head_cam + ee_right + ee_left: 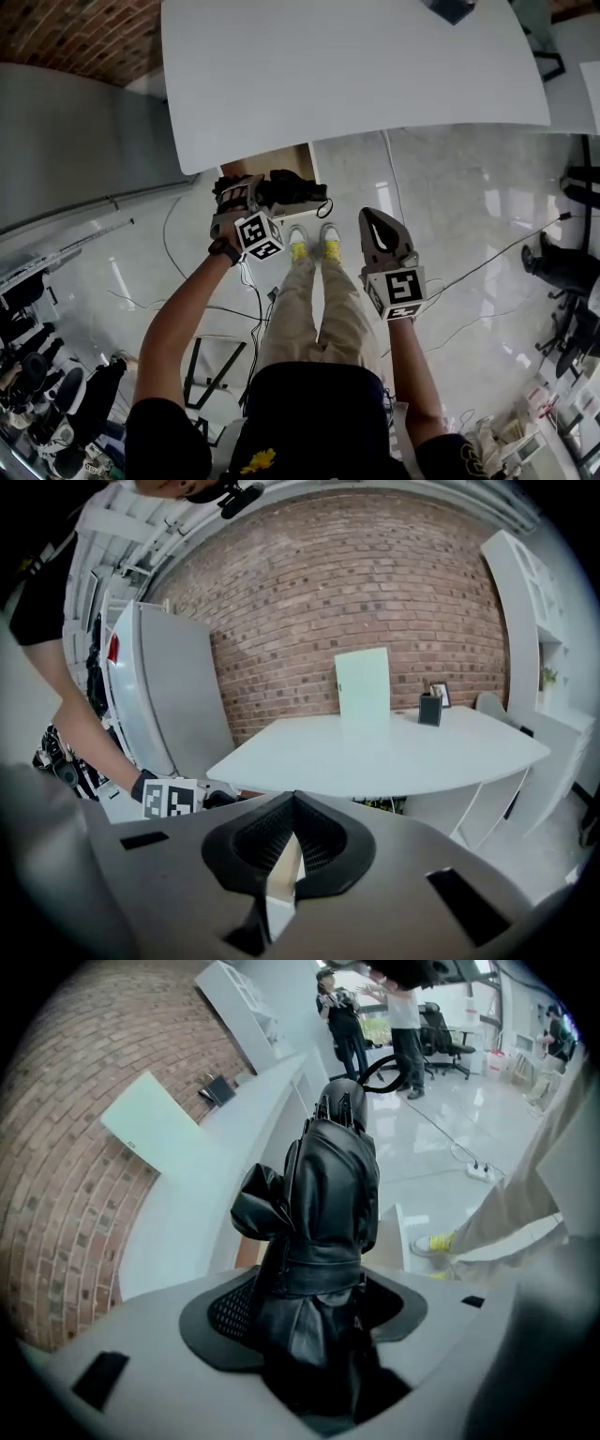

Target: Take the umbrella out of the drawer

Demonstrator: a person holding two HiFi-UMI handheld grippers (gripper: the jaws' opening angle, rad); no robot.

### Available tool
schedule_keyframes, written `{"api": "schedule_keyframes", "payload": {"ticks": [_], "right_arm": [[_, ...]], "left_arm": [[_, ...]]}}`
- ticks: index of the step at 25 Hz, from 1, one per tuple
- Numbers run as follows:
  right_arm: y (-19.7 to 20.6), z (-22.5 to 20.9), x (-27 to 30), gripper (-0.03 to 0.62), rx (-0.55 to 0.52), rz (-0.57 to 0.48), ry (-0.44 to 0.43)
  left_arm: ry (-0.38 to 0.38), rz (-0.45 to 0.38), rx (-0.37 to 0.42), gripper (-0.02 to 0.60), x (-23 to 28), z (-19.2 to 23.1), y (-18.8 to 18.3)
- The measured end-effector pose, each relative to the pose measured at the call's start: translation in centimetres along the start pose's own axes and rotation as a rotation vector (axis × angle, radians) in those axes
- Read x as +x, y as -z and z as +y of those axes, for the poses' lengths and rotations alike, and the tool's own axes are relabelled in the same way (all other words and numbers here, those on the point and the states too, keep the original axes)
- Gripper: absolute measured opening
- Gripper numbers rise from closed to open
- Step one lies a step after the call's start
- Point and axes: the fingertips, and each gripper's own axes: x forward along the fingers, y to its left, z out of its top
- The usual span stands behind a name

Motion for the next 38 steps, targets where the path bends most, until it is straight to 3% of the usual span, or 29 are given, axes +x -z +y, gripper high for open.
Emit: {"api": "schedule_keyframes", "payload": {"ticks": [5, 15, 24, 35, 38], "right_arm": [[-5.4, 1.4, -3.1, 0.027, -0.021, -0.038, 0.001], [-13.6, 4.7, -10.2, 0.027, -0.118, -0.13, -0.001], [-21.3, 4.0, -13.7, 0.026, -0.192, -0.275, 0.034], [-27.1, 5.0, -15.2, 0.028, -0.203, -0.42, 0.048], [-28.4, 4.4, -15.6, 0.028, -0.182, -0.456, 0.067]], "left_arm": [[-0.042, -0.115, -0.078, 0.295, -7.0, 2.9, -2.9], [-0.087, -0.305, -0.513, 0.295, -20.2, 7.1, -9.8], [-0.179, -0.477, -0.696, 0.293, -29.1, 13.1, -14.7], [-0.23, -0.656, -0.768, 0.29, -36.9, 18.7, -17.1], [-0.259, -0.708, -0.731, 0.288, -39.0, 19.1, -18.3]]}}
